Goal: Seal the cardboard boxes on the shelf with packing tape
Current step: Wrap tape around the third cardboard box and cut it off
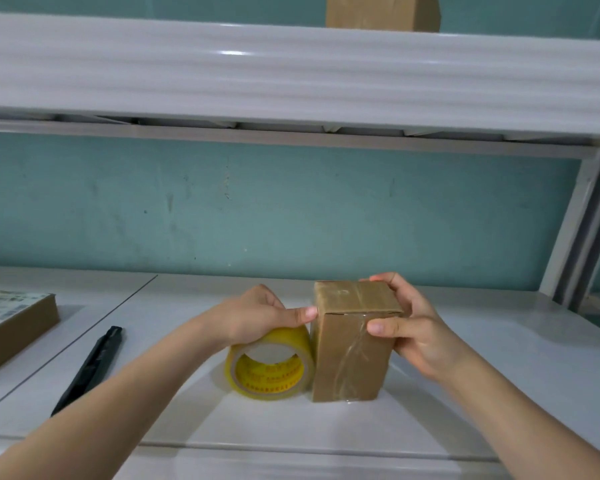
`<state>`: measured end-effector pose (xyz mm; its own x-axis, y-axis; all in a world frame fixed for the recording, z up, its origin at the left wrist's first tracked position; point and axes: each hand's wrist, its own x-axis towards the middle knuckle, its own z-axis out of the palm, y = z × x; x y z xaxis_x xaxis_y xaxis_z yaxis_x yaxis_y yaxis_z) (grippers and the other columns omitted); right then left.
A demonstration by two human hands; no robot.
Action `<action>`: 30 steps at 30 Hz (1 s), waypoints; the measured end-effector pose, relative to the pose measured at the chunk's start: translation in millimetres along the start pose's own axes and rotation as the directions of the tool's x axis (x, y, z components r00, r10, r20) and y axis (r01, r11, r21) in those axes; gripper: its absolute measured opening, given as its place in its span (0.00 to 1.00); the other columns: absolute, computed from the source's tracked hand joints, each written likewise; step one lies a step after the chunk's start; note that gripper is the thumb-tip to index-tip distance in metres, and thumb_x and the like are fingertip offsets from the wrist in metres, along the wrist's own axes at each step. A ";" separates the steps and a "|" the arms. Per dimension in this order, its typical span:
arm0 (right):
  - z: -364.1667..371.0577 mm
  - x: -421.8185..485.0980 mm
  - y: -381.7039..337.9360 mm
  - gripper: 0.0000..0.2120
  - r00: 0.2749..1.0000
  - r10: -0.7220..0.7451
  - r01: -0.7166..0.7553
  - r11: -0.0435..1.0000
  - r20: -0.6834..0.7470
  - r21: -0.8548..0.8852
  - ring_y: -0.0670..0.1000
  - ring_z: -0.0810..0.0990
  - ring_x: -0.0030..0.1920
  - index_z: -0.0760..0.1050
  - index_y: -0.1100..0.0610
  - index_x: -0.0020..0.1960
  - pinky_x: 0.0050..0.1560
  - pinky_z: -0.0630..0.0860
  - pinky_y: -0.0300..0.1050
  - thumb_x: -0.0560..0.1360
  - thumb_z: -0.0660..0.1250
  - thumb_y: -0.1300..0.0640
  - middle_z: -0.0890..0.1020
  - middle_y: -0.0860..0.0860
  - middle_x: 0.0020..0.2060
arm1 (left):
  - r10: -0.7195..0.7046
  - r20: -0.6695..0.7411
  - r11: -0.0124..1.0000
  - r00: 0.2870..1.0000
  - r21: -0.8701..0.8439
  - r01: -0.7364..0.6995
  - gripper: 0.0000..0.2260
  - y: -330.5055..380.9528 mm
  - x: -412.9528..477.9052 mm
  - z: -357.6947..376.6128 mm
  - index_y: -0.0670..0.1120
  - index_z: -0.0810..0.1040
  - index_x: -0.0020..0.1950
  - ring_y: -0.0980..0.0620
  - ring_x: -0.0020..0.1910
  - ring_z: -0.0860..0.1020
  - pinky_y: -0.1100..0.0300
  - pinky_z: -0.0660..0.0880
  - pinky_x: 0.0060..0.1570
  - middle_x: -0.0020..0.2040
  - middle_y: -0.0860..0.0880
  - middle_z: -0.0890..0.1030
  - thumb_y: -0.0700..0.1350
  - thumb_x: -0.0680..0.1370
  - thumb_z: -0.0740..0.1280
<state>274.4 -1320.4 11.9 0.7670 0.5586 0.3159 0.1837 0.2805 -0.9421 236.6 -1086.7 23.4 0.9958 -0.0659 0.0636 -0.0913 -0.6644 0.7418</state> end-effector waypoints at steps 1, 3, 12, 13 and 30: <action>-2.0 0.0 -7.7 0.26 0.999 0.047 -0.046 0.997 0.022 -0.062 0.48 0.80 0.37 0.67 0.58 0.53 0.36 0.76 0.38 0.57 0.68 0.71 0.80 0.50 0.38 | -0.012 0.019 1.000 1.000 0.003 0.012 0.28 1.9 2.8 -0.7 0.47 0.66 0.20 0.53 0.21 0.63 0.62 0.60 0.27 0.20 0.51 0.65 0.71 0.58 0.68; -4.4 1.3 -31.5 0.28 0.988 0.125 -0.084 0.922 0.085 -0.377 0.45 0.77 0.44 0.65 0.57 0.56 0.44 0.73 0.34 0.60 0.72 0.67 0.78 0.50 0.45 | -0.033 0.020 0.999 0.999 0.001 0.033 0.29 2.9 6.8 -2.1 0.47 0.68 0.19 0.55 0.20 0.63 0.65 0.61 0.25 0.18 0.53 0.66 0.72 0.59 0.70; 40.3 24.1 -54.8 0.44 0.936 0.191 0.326 -0.146 0.296 -0.934 0.47 0.52 0.75 0.50 0.58 0.76 0.71 0.51 0.38 0.71 0.62 0.35 0.53 0.52 0.76 | -0.068 0.039 0.996 0.997 -0.050 0.070 0.25 -1.3 10.9 0.1 0.48 0.68 0.20 0.55 0.17 0.65 0.62 0.63 0.26 0.18 0.53 0.68 0.69 0.61 0.66; 42.4 27.2 -55.1 0.43 0.936 0.185 0.322 -0.120 0.298 -0.939 0.48 0.54 0.75 0.52 0.58 0.75 0.71 0.52 0.38 0.71 0.62 0.35 0.54 0.52 0.76 | -0.063 0.048 0.997 0.997 -0.052 0.065 0.25 -0.5 10.8 0.5 0.48 0.68 0.21 0.56 0.17 0.65 0.62 0.62 0.26 0.18 0.54 0.68 0.69 0.61 0.66; -13.2 3.8 -55.2 0.39 0.989 -0.130 0.145 0.760 0.070 -0.634 0.44 0.78 0.54 0.72 0.50 0.61 0.56 0.72 0.32 0.52 0.79 0.63 0.79 0.49 0.54 | 0.290 0.146 0.775 0.946 -0.616 -0.142 0.18 -15.2 -24.5 -31.5 0.43 0.80 0.32 0.51 0.22 0.76 0.56 0.80 0.41 0.23 0.44 0.77 0.59 0.64 0.74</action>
<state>275.3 -1344.1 63.7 0.6915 0.5710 0.4425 0.6403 -0.2007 -0.7415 213.8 -1051.5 31.6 0.9145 -0.3636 0.1775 -0.2084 -0.0474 0.9769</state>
